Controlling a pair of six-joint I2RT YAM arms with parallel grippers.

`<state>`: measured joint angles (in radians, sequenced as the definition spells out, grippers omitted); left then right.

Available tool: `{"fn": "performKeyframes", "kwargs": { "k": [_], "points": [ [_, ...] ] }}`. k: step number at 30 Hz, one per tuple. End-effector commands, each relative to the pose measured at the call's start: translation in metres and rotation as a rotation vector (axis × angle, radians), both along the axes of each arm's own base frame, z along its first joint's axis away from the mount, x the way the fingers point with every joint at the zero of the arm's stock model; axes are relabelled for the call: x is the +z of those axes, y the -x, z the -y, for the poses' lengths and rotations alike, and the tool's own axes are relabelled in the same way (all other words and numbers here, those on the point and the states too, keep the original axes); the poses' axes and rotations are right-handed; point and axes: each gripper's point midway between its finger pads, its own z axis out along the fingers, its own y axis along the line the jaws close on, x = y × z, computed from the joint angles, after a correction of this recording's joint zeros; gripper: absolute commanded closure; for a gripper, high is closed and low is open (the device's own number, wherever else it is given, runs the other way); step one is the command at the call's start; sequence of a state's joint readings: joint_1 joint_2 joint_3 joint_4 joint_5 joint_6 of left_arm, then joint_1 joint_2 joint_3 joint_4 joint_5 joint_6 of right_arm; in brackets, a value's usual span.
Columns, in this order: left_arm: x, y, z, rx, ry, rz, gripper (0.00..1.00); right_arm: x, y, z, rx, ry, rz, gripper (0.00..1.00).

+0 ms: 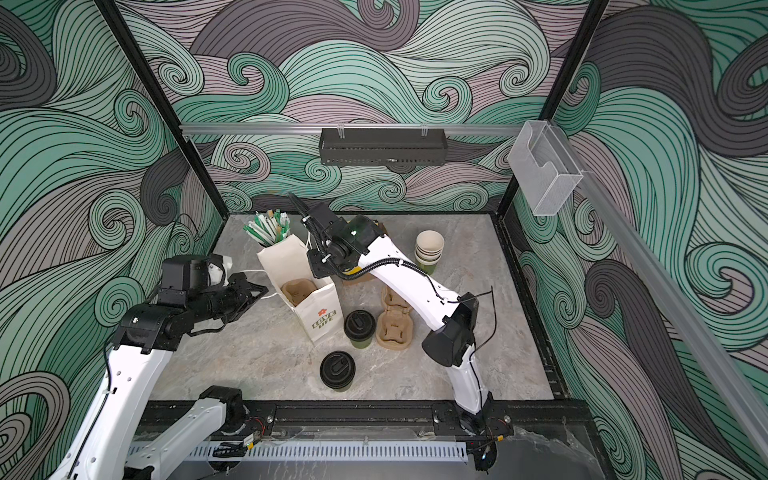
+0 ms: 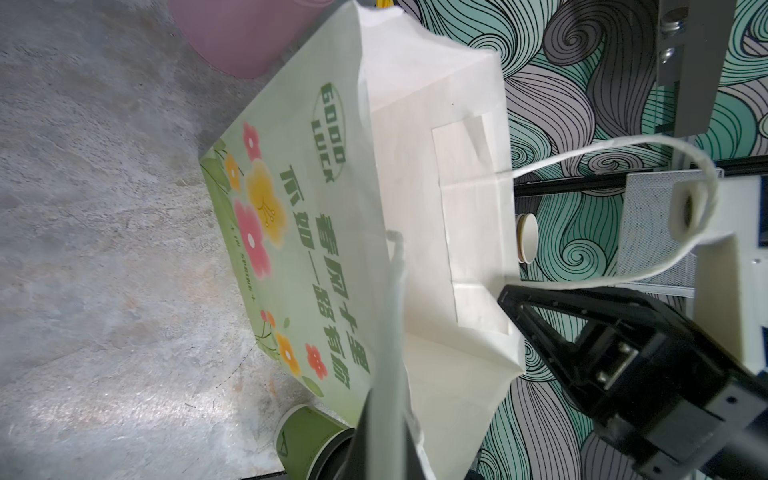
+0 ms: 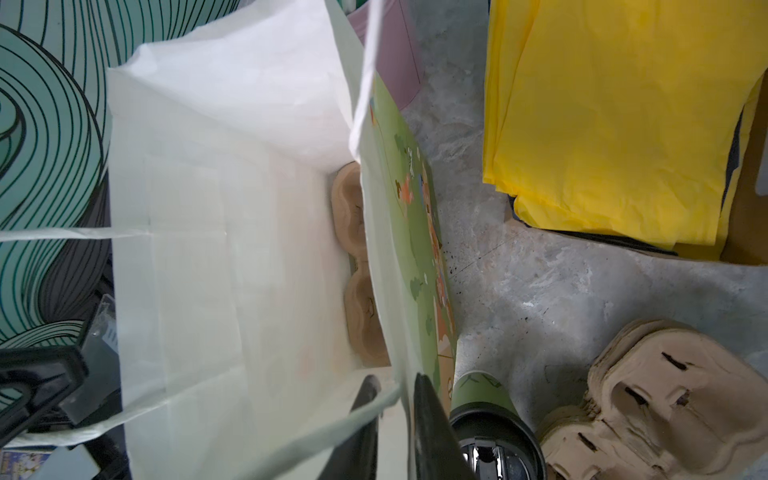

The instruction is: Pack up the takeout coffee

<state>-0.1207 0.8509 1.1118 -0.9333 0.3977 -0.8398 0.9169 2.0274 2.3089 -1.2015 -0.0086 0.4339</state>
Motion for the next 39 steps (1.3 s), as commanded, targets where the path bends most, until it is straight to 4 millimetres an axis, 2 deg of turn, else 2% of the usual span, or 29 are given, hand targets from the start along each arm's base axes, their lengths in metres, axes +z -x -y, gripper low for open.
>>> {"fn": "performKeyframes", "kwargs": {
  "k": [1, 7, 9, 12, 15, 20, 25, 30, 32, 39],
  "points": [
    [0.012, 0.000, 0.010, -0.031, 0.073, 0.035, 1.00, 0.008, -0.001, 0.010, -0.011, 0.022, 0.034, 0.88],
    [0.011, 0.004, 0.014, -0.028, 0.117, 0.033, 1.00, 0.003, -0.011, 0.013, -0.019, 0.042, 0.046, 0.88],
    [0.012, 0.005, 0.013, -0.025, 0.115, 0.041, 1.00, 0.007, -0.012, 0.013, -0.023, 0.034, 0.052, 0.82],
    [0.011, 0.005, 0.011, -0.016, 0.106, 0.042, 0.89, 0.016, -0.009, 0.015, -0.027, 0.018, 0.044, 0.67],
    [0.009, 0.004, 0.009, -0.007, 0.097, 0.042, 0.72, 0.029, 0.002, 0.020, -0.021, 0.004, 0.045, 0.55],
    [0.015, 0.003, 0.003, 0.016, 0.067, 0.079, 0.54, 0.058, 0.028, 0.039, -0.007, 0.001, 0.081, 0.36],
    [0.021, 0.003, -0.003, 0.032, 0.035, 0.114, 0.43, 0.063, 0.065, 0.065, -0.030, 0.038, 0.076, 0.31],
    [0.028, 0.002, -0.009, 0.053, 0.003, 0.135, 0.37, 0.044, 0.105, 0.085, -0.051, 0.110, 0.040, 0.30],
    [0.030, 0.003, -0.012, 0.060, -0.016, 0.137, 0.36, 0.027, 0.124, 0.088, -0.032, 0.160, 0.026, 0.30],
    [0.029, 0.013, -0.024, 0.106, -0.068, 0.133, 0.33, -0.021, 0.180, 0.074, 0.153, 0.311, -0.001, 0.23]
  ]
}}
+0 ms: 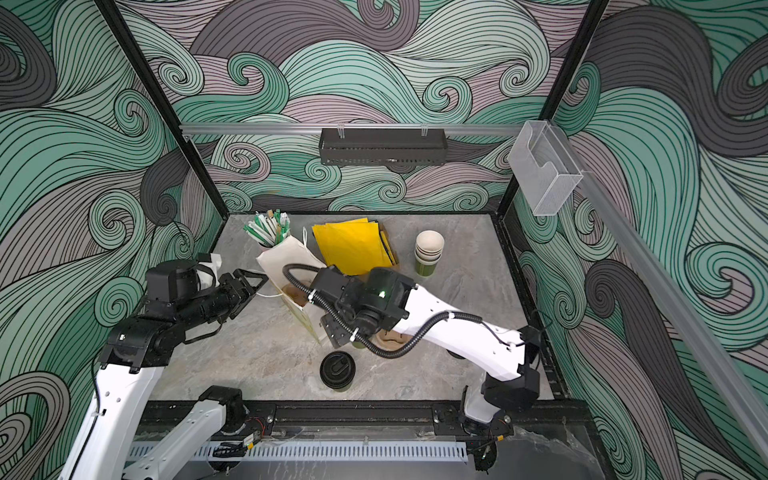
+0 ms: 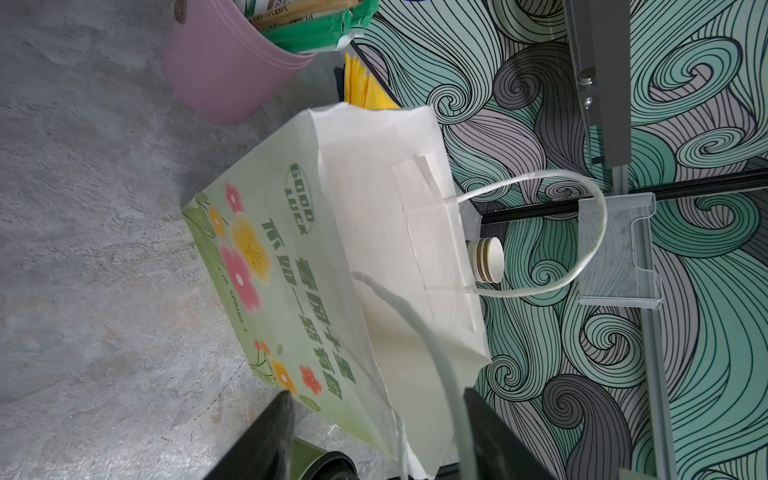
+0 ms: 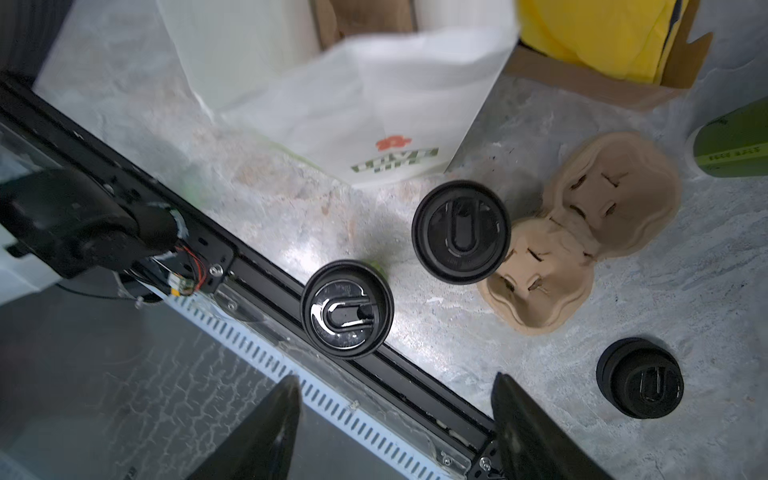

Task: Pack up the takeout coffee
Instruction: 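Release the bag and move the right gripper down to a green lidded cup, then close the right gripper around the green cup's black lid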

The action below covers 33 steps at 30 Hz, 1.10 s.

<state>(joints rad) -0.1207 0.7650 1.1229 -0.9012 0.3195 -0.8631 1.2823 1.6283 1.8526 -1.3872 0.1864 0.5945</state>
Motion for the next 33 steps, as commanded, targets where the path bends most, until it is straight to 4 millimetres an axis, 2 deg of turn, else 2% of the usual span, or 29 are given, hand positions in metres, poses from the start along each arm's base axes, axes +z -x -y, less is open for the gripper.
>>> {"fn": "performKeyframes", "kwargs": {
  "k": [1, 5, 8, 14, 19, 33],
  "points": [
    [0.002, 0.010, -0.013, 0.044, -0.052, 0.002, 0.33, -0.020, 0.020, -0.002, 0.054, 0.080, -0.002, 0.23],
    [-0.001, 0.018, -0.021, 0.090, -0.066, -0.008, 0.32, -0.048, 0.045, -0.016, 0.137, 0.102, -0.045, 0.20],
    [-0.001, 0.023, -0.027, 0.123, -0.076, -0.004, 0.31, -0.065, 0.052, -0.022, 0.144, 0.093, -0.079, 0.18],
    [-0.001, 0.032, -0.036, 0.174, -0.078, 0.004, 0.31, -0.089, 0.053, -0.020, 0.147, 0.116, -0.094, 0.10],
    [0.001, 0.035, -0.037, 0.180, -0.076, 0.009, 0.30, -0.103, 0.049, -0.020, 0.143, 0.145, -0.117, 0.10],
    [0.004, 0.036, -0.037, 0.180, -0.078, 0.017, 0.30, -0.121, 0.033, -0.021, 0.100, 0.166, -0.132, 0.10]
  ]
}}
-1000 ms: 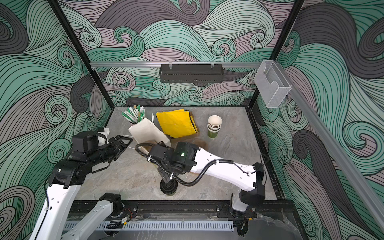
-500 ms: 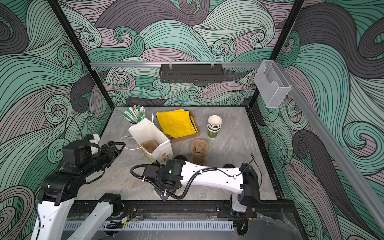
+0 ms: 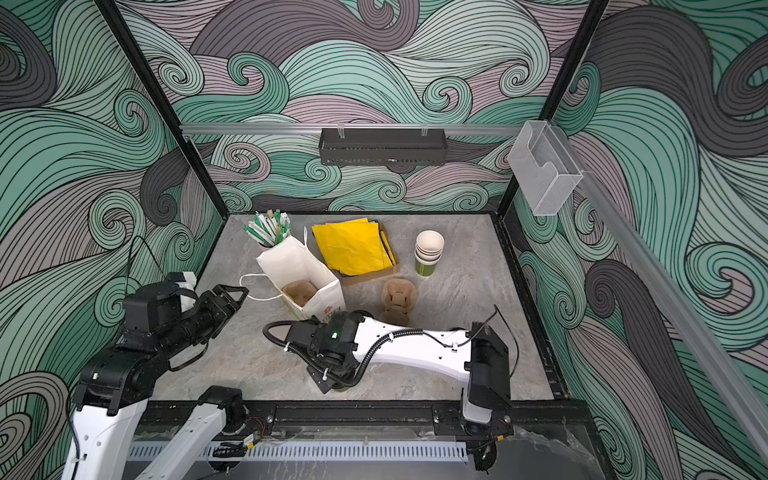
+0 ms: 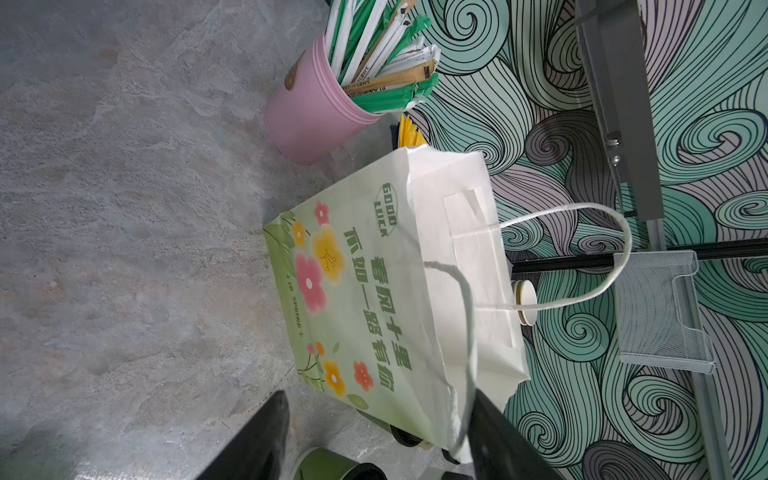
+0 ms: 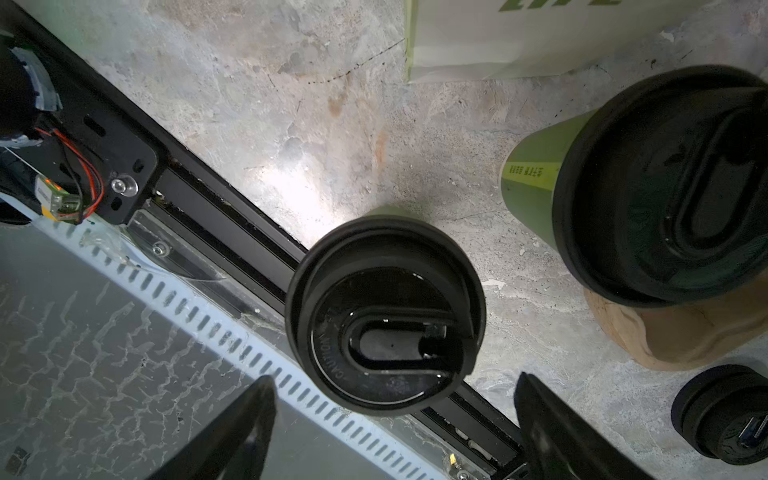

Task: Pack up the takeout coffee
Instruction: 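Close the right gripper around the green cup's black lid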

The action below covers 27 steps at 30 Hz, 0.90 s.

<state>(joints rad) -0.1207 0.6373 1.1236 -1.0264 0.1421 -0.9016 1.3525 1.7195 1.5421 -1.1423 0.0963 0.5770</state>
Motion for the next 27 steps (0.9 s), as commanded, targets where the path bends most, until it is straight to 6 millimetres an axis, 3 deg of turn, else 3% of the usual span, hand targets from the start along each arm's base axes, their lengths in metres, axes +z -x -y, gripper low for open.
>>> {"fn": "performKeyframes", "kwargs": {
  "k": [1, 20, 27],
  "points": [
    [0.007, 0.004, -0.003, 0.013, -0.005, 0.014, 0.30, -0.010, -0.002, 0.004, -0.008, 0.035, -0.011, 0.10],
    [0.006, 0.005, -0.004, 0.014, -0.005, 0.011, 0.30, -0.025, 0.001, -0.001, -0.010, 0.048, -0.056, 0.22],
    [0.007, 0.005, -0.004, 0.014, -0.004, 0.014, 0.29, -0.030, 0.002, 0.000, -0.012, 0.061, -0.064, 0.22]
  ]
}}
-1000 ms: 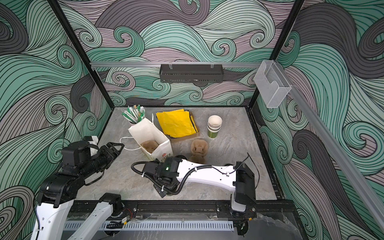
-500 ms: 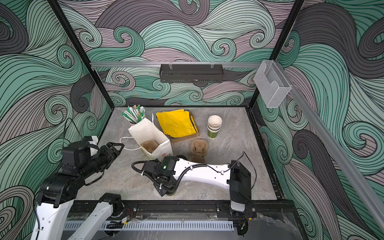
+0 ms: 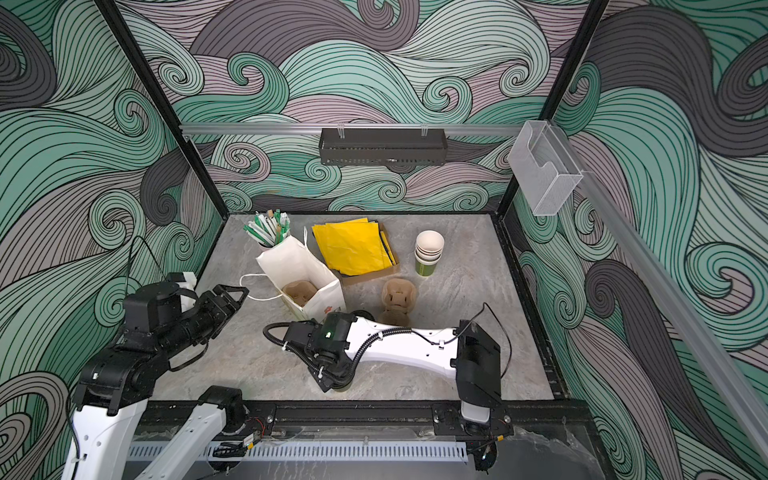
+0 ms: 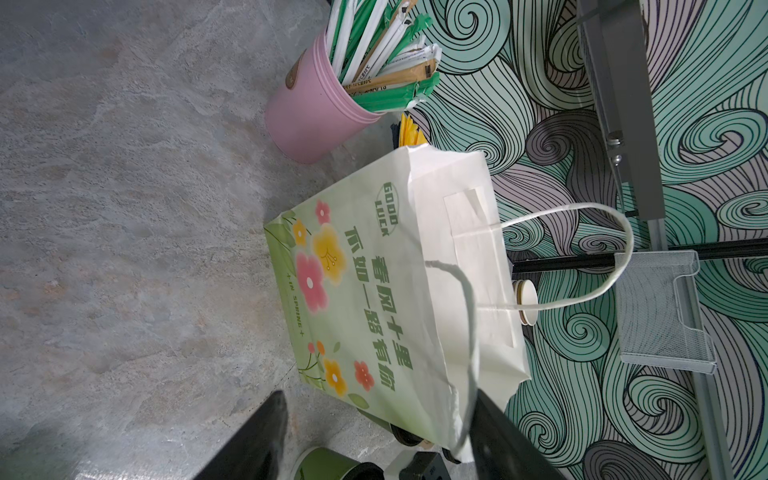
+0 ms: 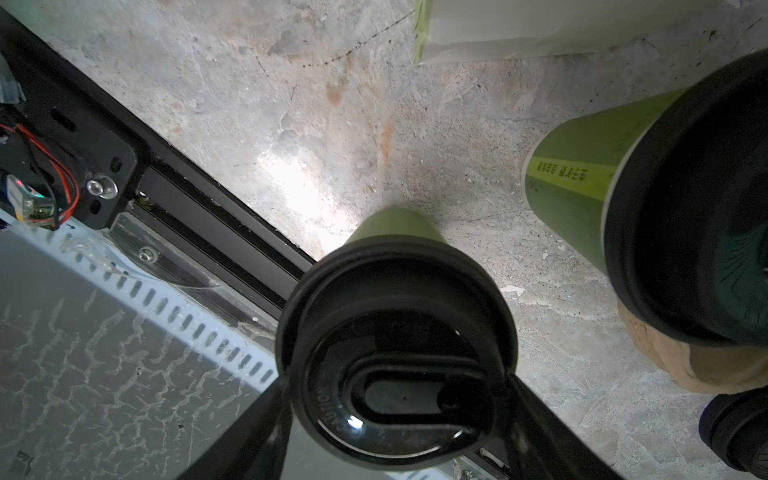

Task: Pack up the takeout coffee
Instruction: 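Close the right gripper around the green cup's black lid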

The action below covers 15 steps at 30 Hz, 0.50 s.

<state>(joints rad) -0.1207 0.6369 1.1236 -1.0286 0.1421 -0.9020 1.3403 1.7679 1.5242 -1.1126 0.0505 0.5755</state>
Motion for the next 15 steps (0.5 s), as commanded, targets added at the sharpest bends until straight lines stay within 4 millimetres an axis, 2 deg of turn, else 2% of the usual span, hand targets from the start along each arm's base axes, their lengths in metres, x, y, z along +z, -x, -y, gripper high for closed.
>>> {"fn": "performKeyframes", "kwargs": {
  "k": [1, 15],
  "points": [
    [0.0069, 0.0050, -0.0036, 0.014, -0.004, 0.016, 0.29, -0.0100, -0.0006, 0.0056, -0.008, 0.038, -0.013, 0.22],
    [0.0071, 0.0062, -0.0039, 0.016, -0.004, 0.017, 0.29, -0.0177, 0.0016, 0.0050, -0.006, 0.051, -0.030, 0.24]
  ]
}}
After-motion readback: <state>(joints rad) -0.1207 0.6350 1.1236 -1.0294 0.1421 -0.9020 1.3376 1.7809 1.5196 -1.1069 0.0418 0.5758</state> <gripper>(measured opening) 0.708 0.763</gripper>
